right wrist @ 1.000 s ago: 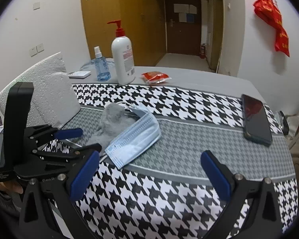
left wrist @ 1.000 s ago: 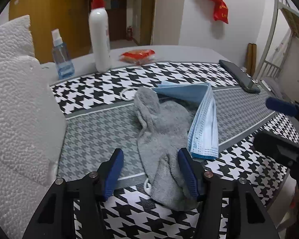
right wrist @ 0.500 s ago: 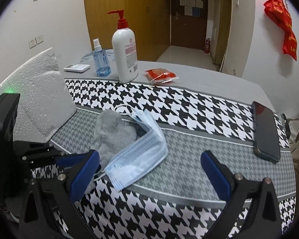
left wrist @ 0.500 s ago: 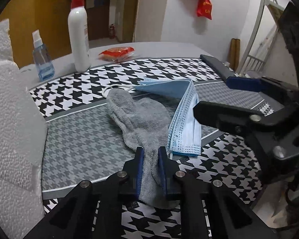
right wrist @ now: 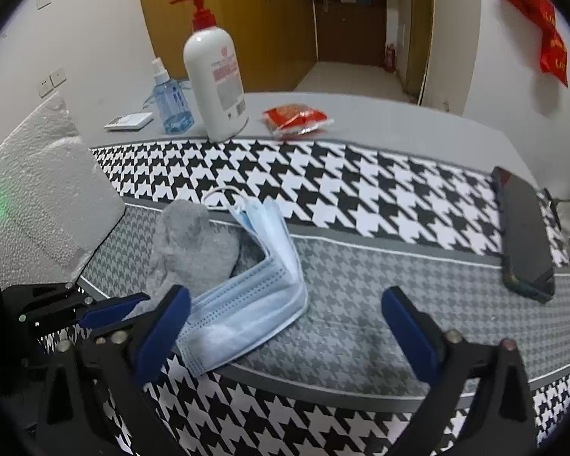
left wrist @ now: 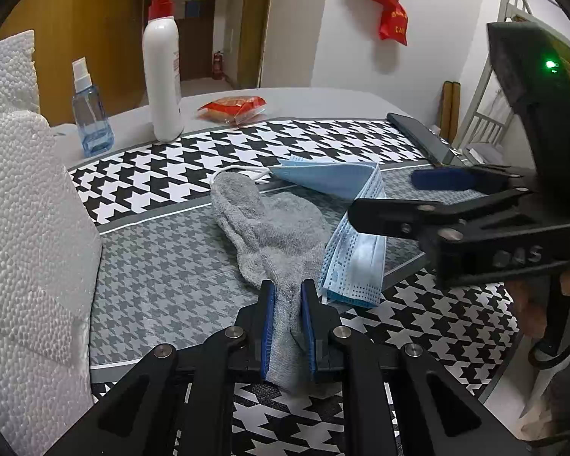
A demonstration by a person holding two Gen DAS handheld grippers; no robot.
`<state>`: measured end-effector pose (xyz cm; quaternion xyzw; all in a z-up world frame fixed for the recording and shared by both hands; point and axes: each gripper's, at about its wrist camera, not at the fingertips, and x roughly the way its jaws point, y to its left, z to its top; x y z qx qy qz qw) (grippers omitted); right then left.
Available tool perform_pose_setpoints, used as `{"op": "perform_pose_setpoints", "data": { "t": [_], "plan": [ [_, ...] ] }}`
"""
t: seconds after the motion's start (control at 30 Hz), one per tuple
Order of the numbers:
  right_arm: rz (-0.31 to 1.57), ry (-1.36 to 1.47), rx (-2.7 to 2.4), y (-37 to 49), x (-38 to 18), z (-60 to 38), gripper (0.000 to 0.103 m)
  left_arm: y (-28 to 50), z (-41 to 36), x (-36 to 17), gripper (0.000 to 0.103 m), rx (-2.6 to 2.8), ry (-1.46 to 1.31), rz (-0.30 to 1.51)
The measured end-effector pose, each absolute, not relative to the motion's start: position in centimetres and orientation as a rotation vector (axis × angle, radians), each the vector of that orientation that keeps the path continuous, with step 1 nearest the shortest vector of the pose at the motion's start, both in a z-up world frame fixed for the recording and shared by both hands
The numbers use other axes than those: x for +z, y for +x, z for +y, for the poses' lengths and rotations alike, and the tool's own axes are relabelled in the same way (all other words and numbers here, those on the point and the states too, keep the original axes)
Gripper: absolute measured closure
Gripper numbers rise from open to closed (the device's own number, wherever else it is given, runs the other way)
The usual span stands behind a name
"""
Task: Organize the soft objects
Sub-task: 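Grasp the blue surgical mask with the right gripper and lift it while the left holds the sock, then carry the mask in the right gripper and sock in the left toward the foam box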
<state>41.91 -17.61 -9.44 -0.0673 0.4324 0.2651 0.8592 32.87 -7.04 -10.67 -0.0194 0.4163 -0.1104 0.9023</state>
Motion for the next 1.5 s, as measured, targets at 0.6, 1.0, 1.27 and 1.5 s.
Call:
{"op": "perform_pose_setpoints", "data": {
  "t": [0.6, 1.0, 1.27, 1.5],
  "plan": [
    [0.929, -0.084, 0.568, 41.4, -9.3, -20.0, 0.077, 32.2, -7.1, -10.0, 0.088, -0.251, -0.055, 0.819],
    [0.848, 0.005, 0.532, 36.9, -6.1, -23.7, 0.077, 30.4, -7.9, -7.6, 0.09, -0.272, -0.036, 0.722],
    [0.782, 0.05, 0.532, 34.3, -3.8, -25.2, 0.077, 28.1, -8.3, -4.8, 0.09, -0.263, -0.001, 0.638],
    [0.721, 0.058, 0.523, 32.1, -1.8, -25.9, 0.077, 26.4, -8.6, -2.4, 0.09, -0.271, 0.014, 0.586]
  ]
}}
